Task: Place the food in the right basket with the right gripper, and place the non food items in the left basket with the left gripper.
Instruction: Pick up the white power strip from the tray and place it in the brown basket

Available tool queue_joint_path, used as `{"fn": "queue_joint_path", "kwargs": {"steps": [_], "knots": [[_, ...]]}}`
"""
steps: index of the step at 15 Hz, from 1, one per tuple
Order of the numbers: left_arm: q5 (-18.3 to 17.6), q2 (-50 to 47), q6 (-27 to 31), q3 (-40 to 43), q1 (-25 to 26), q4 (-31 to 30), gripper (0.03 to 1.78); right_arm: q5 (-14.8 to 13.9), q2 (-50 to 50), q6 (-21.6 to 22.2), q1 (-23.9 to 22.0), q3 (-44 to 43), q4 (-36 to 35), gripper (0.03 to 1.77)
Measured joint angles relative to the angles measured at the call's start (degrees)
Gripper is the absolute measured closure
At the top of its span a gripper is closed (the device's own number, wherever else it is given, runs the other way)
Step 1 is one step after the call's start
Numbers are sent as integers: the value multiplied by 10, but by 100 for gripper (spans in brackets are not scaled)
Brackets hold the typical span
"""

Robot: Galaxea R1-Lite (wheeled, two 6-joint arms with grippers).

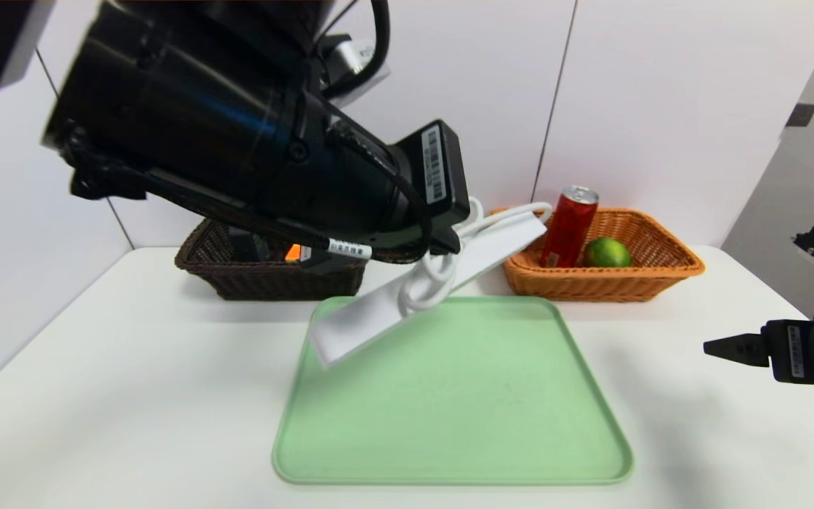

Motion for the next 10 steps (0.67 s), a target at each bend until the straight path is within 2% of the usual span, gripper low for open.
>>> {"fn": "queue_joint_path", "kwargs": {"steps": [5,10], "knots": [[0,-44,131,2,41,-30,171,0,3,-1,0,-3,0,10],[0,-59,287,13,133,-23,171,0,4,-4,0,-7,0,10]]}}
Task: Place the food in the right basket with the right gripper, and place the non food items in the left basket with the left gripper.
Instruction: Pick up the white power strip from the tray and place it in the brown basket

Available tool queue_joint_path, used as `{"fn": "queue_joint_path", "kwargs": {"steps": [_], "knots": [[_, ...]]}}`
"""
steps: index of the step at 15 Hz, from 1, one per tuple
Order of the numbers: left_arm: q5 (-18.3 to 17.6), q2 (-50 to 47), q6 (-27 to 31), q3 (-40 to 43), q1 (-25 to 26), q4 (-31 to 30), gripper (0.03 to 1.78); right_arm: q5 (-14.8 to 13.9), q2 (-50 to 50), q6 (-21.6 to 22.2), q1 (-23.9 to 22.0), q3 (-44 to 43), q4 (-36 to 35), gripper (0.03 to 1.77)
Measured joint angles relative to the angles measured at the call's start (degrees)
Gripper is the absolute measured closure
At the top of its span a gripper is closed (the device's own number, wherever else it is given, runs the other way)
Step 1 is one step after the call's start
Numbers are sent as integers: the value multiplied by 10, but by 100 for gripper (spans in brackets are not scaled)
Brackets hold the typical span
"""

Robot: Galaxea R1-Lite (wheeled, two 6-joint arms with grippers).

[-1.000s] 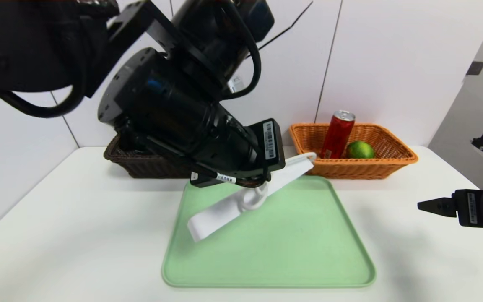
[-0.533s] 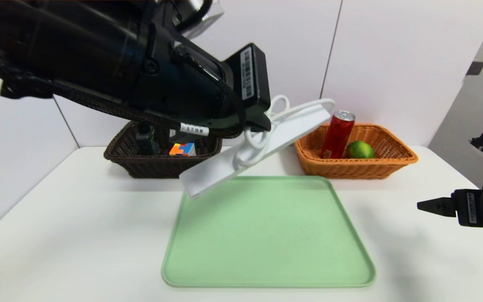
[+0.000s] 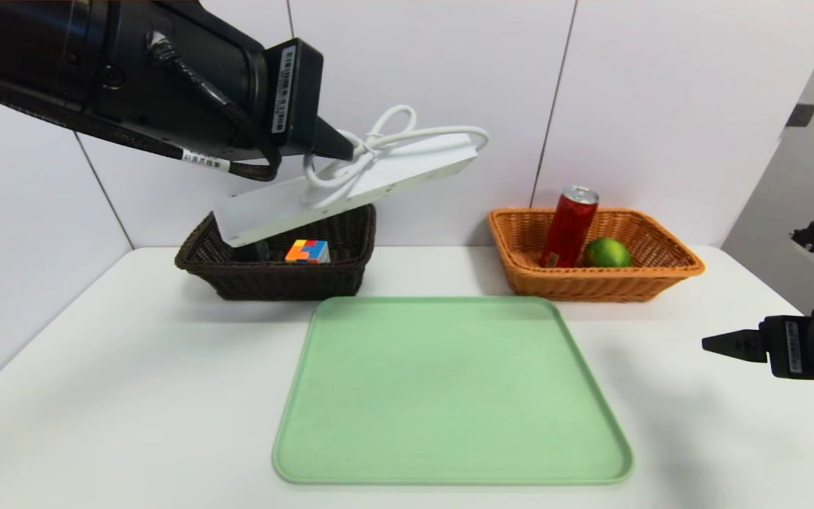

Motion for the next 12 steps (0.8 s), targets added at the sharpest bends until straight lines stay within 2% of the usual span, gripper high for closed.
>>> {"fn": "queue_joint_path", "kwargs": {"steps": [3,9,12], "knots": [[-3,-3,85,24,61,-8,171,-1,1,-11,0,-2,0,10],[-79,-1,245,52,201,-45,171,-12,-1,-18,1,-17,2,10],[-91,10,335,77,261,-81,171,-33,-2,-27,1,-25,2,10]]}}
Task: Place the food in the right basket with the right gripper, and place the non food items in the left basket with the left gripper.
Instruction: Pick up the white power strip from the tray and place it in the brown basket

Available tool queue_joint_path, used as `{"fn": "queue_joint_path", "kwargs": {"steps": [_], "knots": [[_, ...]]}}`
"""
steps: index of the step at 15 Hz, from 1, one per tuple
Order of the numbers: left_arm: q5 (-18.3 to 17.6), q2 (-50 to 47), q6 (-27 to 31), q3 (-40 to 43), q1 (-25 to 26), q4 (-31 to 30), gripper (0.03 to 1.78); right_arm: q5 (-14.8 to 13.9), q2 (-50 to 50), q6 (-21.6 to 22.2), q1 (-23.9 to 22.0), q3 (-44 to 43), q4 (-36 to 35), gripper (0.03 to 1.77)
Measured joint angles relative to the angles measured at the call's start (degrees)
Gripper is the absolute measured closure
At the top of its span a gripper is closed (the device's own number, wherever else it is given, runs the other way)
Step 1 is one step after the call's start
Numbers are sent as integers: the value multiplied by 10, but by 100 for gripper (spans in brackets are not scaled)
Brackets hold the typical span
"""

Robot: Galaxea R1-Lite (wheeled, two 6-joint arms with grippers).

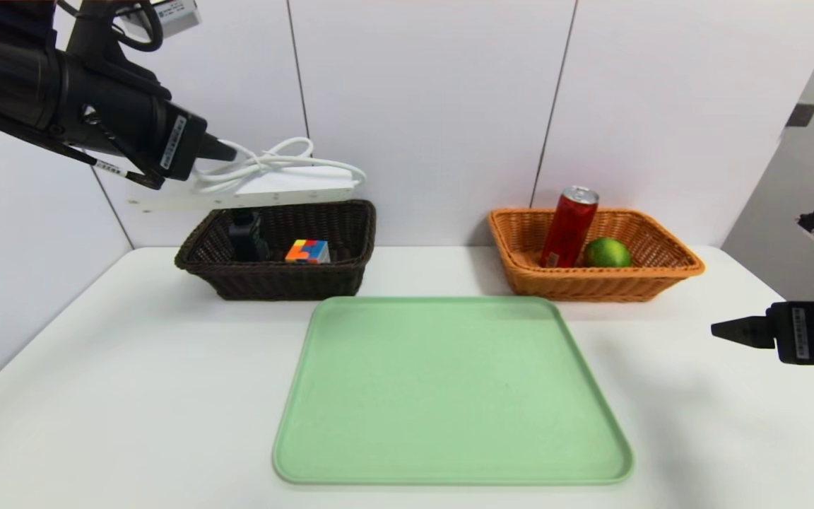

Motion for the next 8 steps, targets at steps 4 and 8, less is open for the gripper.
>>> {"fn": "queue_joint_path", "kwargs": {"steps": [4,8], "knots": [[-70,40,126,9,81,-56,171,-22,-1,-12,1,-8,2,10],[-75,72,168,5,94,-71,171,-25,0,-15,2,-15,5,10]]}}
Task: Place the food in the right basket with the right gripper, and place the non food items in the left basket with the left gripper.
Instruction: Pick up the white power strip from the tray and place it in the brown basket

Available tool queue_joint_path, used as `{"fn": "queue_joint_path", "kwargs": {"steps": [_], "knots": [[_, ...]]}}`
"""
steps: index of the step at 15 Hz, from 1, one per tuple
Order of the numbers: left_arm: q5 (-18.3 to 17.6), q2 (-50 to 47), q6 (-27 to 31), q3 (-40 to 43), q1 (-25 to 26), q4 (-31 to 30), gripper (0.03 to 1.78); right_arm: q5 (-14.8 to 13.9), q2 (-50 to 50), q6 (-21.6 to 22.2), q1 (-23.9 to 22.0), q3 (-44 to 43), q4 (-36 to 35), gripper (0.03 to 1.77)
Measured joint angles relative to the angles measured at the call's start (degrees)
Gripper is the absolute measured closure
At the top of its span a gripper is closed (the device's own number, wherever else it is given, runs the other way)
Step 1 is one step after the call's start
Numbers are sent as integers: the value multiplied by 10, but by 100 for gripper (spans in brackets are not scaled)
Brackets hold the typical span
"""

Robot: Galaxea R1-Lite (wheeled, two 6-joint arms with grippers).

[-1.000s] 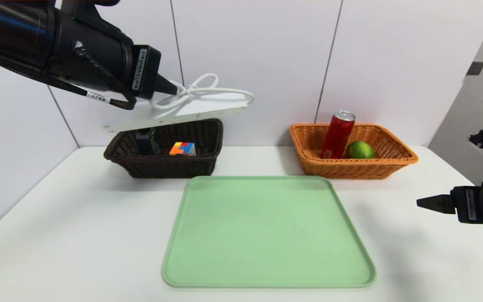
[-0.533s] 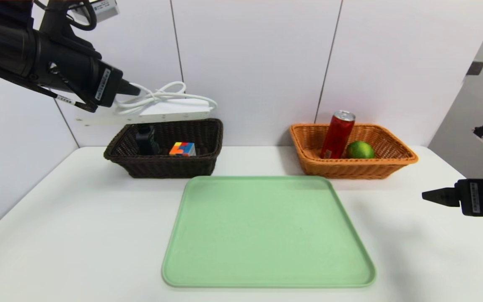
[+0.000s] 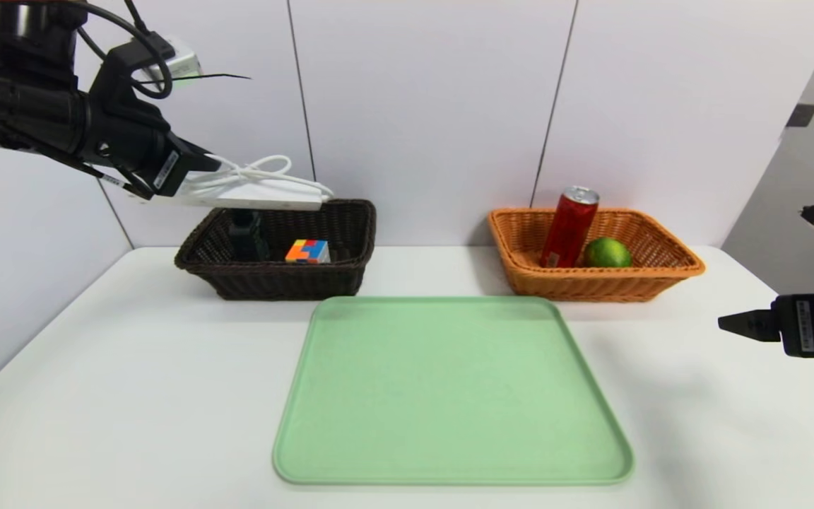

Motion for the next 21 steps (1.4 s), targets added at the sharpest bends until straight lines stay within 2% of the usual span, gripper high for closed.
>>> {"fn": "queue_joint_path", "kwargs": {"steps": [3,9,15,21], "knots": [[-1,21,7,-1,-1,-44,171,-1,1,0,2,-1,1,10],[0,41,18,4,-12,-46,171,-11,7,0,4,-2,-4,10],[3,56,21,21,-48,-50,171,-11,12,0,4,-2,-6,10],[4,82,40,18,-52,-55,171,-11,13,0,4,-2,-6,10]]}}
